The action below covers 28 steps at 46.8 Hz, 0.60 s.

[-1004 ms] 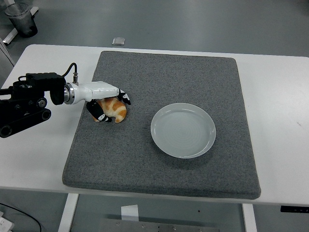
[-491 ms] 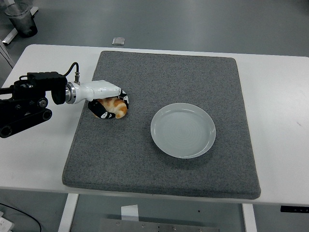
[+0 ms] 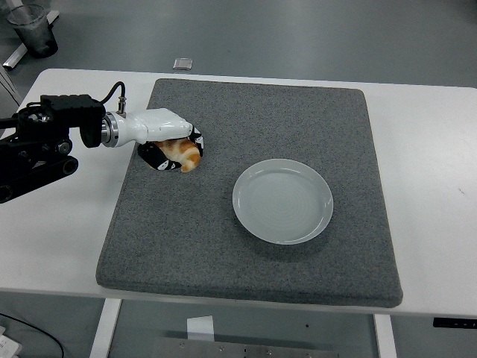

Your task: Place the bread on the plate

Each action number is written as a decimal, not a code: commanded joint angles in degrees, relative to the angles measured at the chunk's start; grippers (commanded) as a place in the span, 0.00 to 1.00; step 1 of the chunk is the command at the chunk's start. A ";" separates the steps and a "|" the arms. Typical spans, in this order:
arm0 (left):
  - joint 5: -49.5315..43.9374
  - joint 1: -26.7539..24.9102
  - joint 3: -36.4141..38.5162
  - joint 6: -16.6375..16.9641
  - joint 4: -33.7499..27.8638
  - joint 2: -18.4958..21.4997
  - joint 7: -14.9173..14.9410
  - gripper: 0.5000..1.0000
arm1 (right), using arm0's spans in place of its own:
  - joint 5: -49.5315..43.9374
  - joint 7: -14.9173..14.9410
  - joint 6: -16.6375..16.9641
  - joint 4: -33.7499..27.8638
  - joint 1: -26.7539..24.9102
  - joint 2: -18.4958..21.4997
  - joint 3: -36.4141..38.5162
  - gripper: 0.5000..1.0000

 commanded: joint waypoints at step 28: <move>-0.37 -11.23 -0.64 -0.35 -2.38 0.16 0.01 0.00 | 0.00 -0.04 0.00 0.00 0.00 0.00 0.00 0.86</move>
